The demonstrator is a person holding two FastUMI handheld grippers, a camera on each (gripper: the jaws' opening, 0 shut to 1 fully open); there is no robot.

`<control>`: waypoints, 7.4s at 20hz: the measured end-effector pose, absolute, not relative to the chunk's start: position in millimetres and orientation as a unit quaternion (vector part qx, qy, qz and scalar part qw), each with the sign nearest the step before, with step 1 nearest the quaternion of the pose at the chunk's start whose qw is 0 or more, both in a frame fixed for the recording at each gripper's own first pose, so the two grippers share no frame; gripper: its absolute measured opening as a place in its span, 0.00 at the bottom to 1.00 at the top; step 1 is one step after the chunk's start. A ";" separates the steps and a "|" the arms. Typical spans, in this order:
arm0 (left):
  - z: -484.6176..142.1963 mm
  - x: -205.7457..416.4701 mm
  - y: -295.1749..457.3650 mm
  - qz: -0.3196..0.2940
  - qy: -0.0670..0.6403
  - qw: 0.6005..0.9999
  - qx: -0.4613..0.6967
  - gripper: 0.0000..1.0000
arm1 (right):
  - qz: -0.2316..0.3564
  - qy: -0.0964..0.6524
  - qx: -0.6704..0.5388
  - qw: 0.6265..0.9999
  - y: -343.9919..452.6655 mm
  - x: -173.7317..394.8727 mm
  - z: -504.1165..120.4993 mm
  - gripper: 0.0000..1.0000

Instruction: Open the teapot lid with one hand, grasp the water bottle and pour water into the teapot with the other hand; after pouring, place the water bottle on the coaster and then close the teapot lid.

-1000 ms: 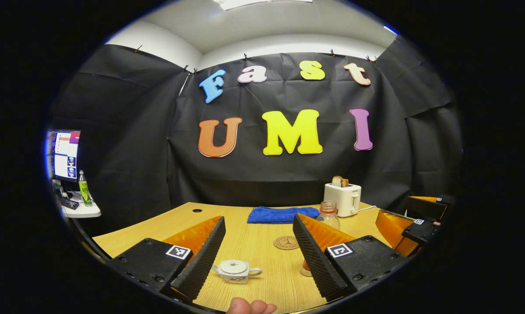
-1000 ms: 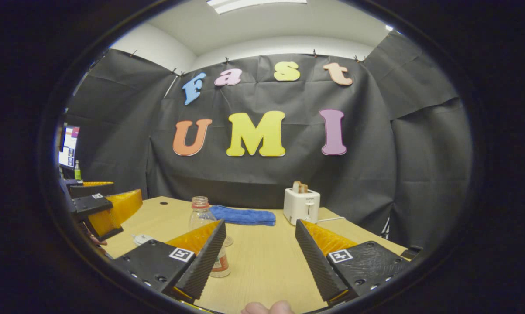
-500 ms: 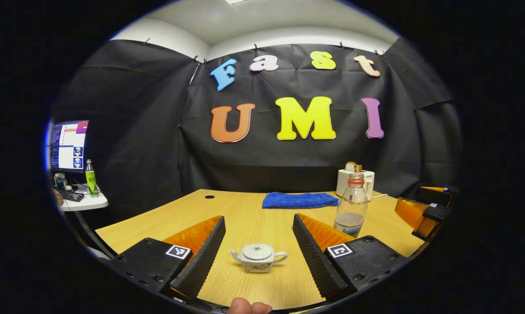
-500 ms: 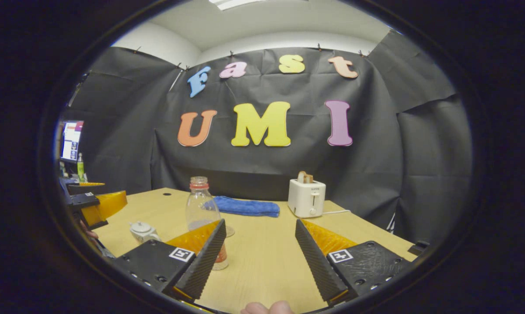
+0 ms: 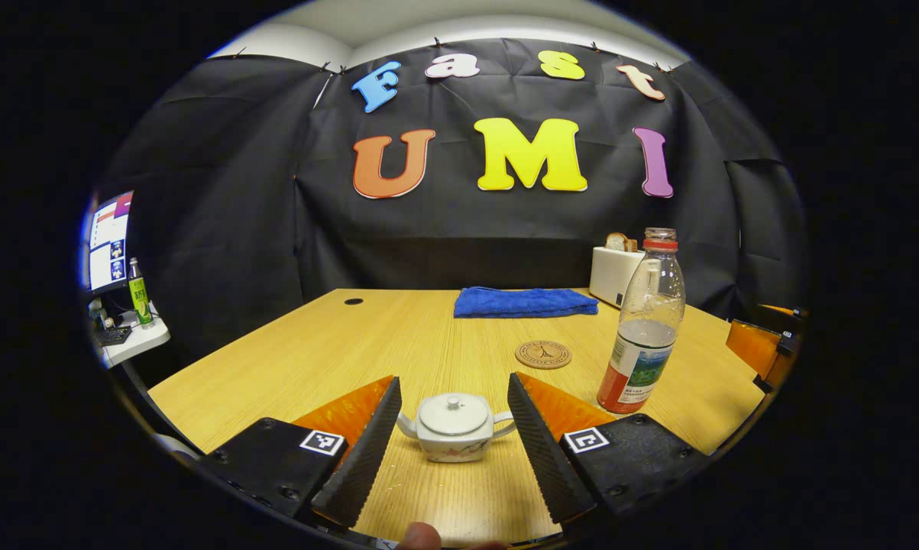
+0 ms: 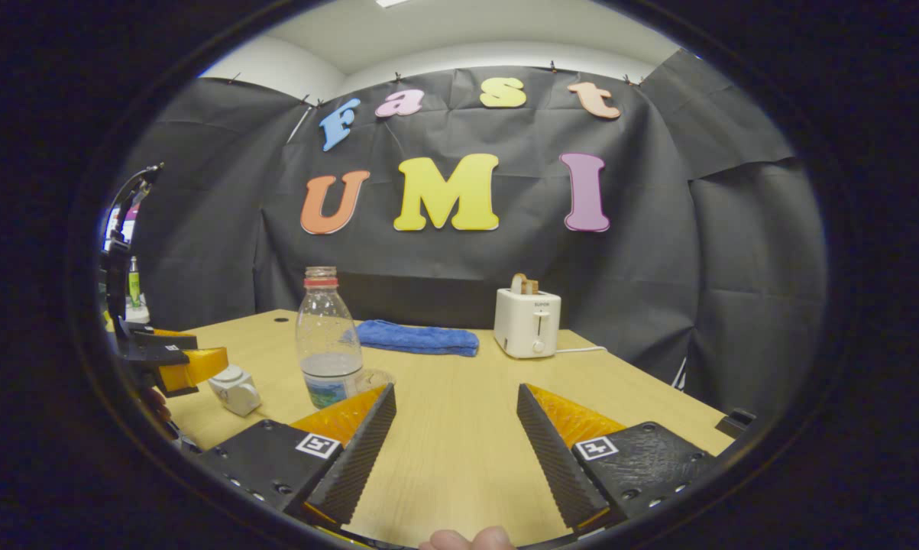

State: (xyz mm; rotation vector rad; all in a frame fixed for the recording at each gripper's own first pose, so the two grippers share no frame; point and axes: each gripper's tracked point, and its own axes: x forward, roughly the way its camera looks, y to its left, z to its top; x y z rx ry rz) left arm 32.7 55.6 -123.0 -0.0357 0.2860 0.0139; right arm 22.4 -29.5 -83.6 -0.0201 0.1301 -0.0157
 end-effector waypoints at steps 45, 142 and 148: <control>-80.3 20.8 98.3 0.015 0.102 0.994 -0.047 0.03 | 0.148 0.123 -0.039 0.980 109.1 74.4 -113.3 0.74; -40.1 0.3 168.6 0.020 0.059 0.997 -0.042 0.03 | 0.075 -0.210 -0.850 0.477 207.3 108.1 -35.3 0.72; -39.4 1.3 167.2 0.019 0.058 0.997 -0.043 0.03 | 0.078 -0.196 -0.847 0.489 201.8 109.9 -37.6 0.72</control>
